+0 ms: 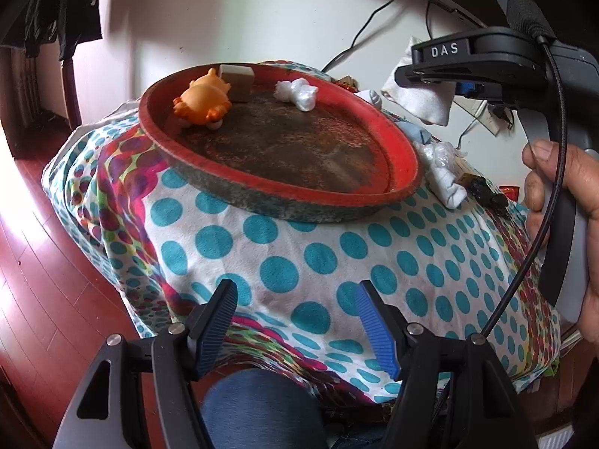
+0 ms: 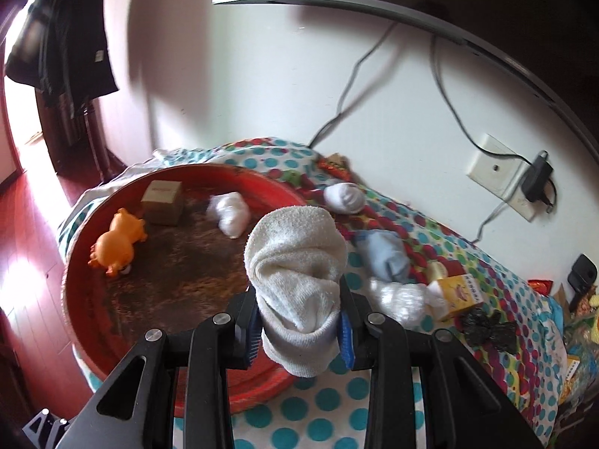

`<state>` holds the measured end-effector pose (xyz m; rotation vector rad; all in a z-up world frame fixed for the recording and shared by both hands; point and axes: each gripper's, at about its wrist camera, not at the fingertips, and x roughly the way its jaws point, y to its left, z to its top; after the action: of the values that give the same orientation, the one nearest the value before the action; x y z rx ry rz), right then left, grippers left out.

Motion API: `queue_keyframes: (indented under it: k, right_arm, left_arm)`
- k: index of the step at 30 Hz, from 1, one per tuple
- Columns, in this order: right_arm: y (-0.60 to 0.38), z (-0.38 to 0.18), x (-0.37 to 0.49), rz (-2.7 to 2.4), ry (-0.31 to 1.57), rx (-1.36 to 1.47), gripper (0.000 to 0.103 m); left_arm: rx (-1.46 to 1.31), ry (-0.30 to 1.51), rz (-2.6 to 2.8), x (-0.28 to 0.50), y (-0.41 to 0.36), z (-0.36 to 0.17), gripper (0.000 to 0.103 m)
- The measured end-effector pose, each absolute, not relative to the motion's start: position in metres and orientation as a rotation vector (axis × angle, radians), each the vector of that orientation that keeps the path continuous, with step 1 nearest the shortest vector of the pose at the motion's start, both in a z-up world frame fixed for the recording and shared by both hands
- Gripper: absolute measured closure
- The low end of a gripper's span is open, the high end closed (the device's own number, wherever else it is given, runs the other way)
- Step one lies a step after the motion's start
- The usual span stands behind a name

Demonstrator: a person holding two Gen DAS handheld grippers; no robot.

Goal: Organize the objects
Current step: 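Lift the white sock and carry it over the red tray with the right gripper, then lower the white sock into the tray and open the right gripper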

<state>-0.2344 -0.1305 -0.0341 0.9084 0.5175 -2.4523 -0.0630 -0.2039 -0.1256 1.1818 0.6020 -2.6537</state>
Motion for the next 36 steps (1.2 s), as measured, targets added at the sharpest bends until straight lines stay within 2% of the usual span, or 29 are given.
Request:
queue_keyframes:
  k: [16,30,35,36]
  right_arm:
    - [-0.202,-0.09,-0.203,-2.082,0.524,0.979,0.072]
    - [-0.215,-0.113,-0.204,-1.964,0.496,1.024,0.07]
    - [-0.215,-0.114,-0.204,-1.955,0.486,1.025,0.062]
    - [-0.215,-0.113,-0.203,-1.955,0.49,1.019,0.057]
  left_arm:
    - [1.199,0.644,-2.608,-0.064,-0.217,-0.131,0.036]
    - [1.227,0.685,-2.579,-0.068,-0.223,-0.138,0.036]
    - [1.223,0.677,-2.579,-0.068,-0.222,-0.137,0.036]
    - [1.218,0.676,-2.583,-0.067,-0.221,-0.137,0.036]
